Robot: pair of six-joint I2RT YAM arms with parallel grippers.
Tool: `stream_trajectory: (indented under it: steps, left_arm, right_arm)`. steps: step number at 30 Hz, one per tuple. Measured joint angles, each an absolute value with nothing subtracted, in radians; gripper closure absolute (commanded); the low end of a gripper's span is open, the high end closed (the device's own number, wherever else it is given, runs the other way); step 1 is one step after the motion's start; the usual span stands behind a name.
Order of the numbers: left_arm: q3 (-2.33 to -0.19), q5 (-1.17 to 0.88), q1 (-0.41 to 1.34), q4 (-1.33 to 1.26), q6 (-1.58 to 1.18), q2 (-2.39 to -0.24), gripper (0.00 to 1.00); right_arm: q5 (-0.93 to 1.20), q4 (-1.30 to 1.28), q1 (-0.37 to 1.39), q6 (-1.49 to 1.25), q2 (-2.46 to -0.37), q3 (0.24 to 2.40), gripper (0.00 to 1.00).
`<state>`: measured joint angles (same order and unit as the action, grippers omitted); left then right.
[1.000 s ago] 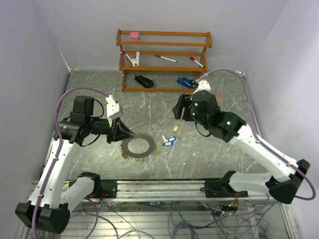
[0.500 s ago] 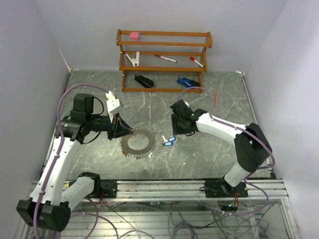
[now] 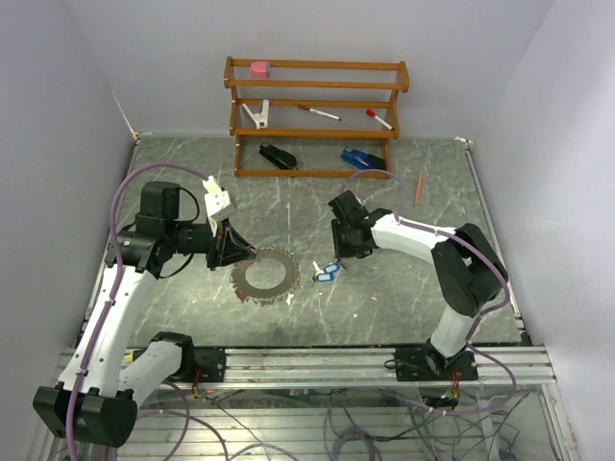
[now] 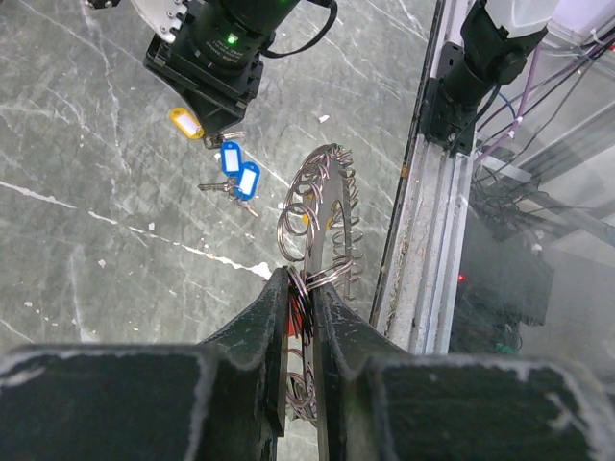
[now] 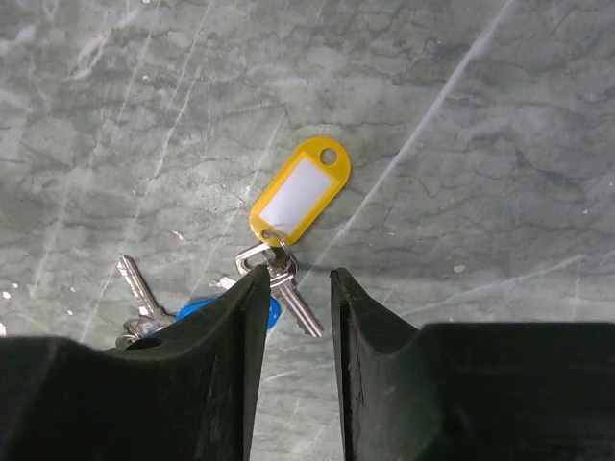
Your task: Put the keys on the keyring
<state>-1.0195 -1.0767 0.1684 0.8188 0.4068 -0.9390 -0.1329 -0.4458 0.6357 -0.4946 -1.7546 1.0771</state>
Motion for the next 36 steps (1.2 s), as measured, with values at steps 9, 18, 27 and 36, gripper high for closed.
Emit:
stream_trajectory:
  steps: [9, 18, 27, 36]
  left_arm:
    - [-1.019, -1.077, 0.16, 0.819, 0.407, -0.94, 0.93]
    - [-1.019, -1.077, 0.158, 0.819, 0.407, -0.941, 0.93]
    - [-1.019, -1.077, 0.158, 0.82, 0.412, -0.941, 0.93]
    - [-1.02, -1.077, 0.153, 0.822, 0.412, -0.945, 0.93]
  right_arm:
    - [-0.118, -0.42, 0.627, -0.485, -1.783, 1.08, 0.72]
    - [-0.094, -0.392, 0.612, -0.48, -1.801, 1.088, 0.87]
    - [-0.073, -0.383, 0.61, -0.478, -1.815, 1.1, 1.0]
    - [-0.08, -0.402, 0.61, -0.472, -1.784, 1.1, 1.0]
